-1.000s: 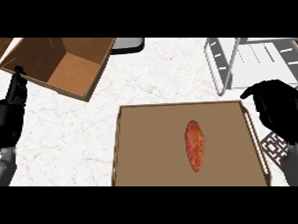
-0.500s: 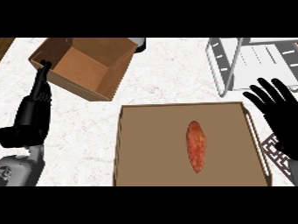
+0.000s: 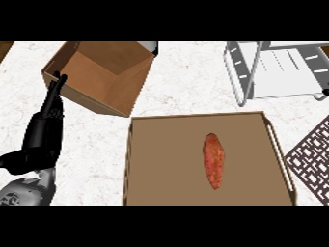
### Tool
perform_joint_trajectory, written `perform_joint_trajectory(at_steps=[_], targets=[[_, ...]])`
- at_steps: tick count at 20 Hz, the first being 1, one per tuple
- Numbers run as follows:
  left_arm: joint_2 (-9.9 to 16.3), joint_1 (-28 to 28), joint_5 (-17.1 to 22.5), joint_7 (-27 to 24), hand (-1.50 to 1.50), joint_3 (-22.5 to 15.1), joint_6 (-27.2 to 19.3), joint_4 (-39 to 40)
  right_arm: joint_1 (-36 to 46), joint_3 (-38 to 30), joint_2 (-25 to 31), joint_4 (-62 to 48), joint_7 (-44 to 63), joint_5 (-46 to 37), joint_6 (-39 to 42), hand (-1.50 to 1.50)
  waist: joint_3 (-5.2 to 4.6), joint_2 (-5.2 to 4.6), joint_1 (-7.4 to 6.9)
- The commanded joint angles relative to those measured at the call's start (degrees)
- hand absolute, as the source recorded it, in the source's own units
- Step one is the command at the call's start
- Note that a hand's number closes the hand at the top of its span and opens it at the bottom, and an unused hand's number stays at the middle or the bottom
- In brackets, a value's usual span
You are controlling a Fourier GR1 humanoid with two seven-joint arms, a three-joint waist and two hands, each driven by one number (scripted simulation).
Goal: Pick the sweet potato from the tray and place it in the tiered basket
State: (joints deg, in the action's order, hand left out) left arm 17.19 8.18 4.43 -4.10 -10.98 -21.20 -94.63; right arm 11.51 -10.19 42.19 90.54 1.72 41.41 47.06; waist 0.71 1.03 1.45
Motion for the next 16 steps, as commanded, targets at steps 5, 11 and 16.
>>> perform_joint_trajectory(at_steps=[5,11,16], targets=[[-2.48,-2.52,-0.88,6.05,0.0,-4.59,-0.07,2.17,5.13,0.35,8.47,16.15,3.24,-20.38,0.32,-1.5,-0.73,-0.8,-0.65],[-3.25,-2.25,-1.55,5.54,0.0,-4.54,0.04,2.77,4.29,7.11,6.89,25.33,11.68,-24.69,-3.34,-1.5,-0.81,-0.94,-1.05],[-3.62,-0.12,-2.24,5.06,0.0,-3.55,0.43,5.44,5.25,10.56,6.08,30.44,19.8,-22.43,-5.9,-1.5,-0.83,-1.0,-0.84]])
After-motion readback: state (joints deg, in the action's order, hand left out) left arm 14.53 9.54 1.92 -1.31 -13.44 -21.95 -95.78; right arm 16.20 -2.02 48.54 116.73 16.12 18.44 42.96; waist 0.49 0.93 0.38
